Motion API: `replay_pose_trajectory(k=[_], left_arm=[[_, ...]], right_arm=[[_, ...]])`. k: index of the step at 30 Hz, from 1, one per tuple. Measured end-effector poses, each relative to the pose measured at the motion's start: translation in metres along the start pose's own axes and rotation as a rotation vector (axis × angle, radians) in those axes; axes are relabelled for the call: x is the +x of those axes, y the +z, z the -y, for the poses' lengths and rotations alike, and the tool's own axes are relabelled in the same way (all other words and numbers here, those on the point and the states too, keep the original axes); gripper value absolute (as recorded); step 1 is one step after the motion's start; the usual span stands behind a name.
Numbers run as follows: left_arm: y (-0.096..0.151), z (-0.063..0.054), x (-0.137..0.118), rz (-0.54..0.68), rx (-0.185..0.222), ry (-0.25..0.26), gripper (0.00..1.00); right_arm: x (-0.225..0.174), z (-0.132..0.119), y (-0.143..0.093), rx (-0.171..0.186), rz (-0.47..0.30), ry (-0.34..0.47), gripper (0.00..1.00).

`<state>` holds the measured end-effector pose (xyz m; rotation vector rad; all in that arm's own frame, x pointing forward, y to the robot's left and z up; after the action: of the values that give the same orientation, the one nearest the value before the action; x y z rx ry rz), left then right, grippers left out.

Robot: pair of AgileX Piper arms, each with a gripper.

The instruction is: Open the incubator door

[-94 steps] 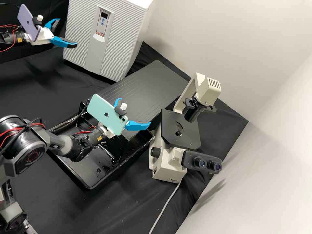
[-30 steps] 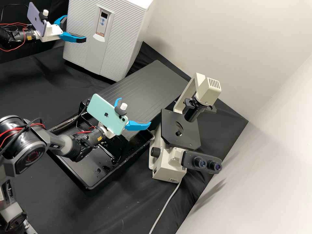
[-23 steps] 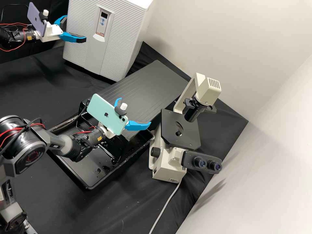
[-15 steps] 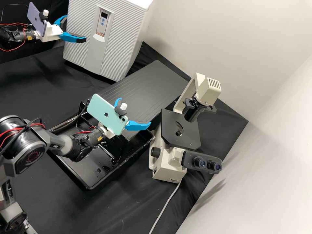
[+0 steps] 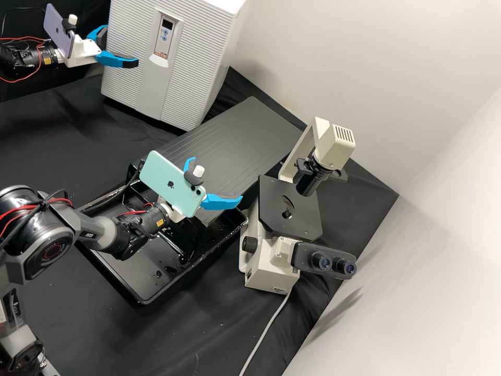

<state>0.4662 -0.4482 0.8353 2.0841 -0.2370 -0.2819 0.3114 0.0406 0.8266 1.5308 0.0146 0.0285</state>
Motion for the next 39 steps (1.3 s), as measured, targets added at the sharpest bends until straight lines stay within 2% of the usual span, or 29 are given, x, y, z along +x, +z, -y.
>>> replay_pose_trajectory(k=[22,28,30,39], left_arm=[[-0.0026,-0.0005,-0.0007,-0.028,-0.049,0.016,0.0],[-0.0041,-0.0015,-0.0008,-0.044,-0.079,0.027,0.0],[-0.0051,-0.0021,-0.0008,-0.055,-0.102,0.035,0.0],[-0.0067,-0.0007,-0.0022,-0.072,-0.131,0.038,0.0]], right_arm=[[0.0,0.0,0.0,0.0,0.0,0.0,1.0],[0.0,0.0,0.0,0.0,0.0,0.0,1.0],[0.0,0.0,0.0,0.0,0.0,0.0,1.0],[0.0,0.0,0.0,0.0,0.0,0.0,1.0]])
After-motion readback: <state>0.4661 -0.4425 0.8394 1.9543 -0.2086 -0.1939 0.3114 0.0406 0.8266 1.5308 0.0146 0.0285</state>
